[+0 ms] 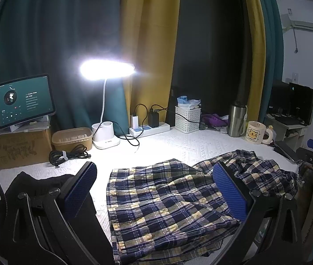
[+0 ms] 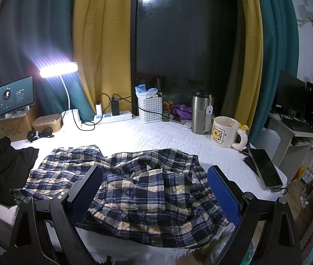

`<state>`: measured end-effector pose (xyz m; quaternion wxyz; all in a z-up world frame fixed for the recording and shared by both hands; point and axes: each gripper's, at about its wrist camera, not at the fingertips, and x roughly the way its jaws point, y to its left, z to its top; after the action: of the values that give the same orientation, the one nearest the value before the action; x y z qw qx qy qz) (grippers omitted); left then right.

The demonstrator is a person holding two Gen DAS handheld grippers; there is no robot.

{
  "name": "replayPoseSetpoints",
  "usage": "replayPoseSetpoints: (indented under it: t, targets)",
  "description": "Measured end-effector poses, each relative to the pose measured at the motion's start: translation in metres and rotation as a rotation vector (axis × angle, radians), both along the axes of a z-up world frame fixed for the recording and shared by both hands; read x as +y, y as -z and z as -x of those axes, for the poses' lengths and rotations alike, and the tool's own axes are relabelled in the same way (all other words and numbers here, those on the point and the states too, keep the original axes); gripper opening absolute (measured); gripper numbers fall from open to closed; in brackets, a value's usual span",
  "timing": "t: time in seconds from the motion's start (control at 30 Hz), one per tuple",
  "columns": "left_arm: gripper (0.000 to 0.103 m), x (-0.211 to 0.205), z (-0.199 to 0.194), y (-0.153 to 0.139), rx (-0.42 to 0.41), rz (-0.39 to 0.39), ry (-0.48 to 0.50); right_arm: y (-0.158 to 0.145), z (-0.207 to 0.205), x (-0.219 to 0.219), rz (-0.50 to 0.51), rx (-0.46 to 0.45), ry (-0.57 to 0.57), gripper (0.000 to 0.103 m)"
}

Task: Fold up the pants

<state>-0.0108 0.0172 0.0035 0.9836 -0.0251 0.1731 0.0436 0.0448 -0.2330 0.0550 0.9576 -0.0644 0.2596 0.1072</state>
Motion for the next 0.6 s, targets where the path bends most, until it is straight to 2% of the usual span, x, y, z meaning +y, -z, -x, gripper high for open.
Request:
replayPoseSetpoints:
  t: [0.6]
  targets:
    - [0.103,-0.0015,0.0025,-0.0025,-0.003,-0.002,0.006,-0.0002,0.0002,0.0011,0.001,-0.001,-0.001,0.096]
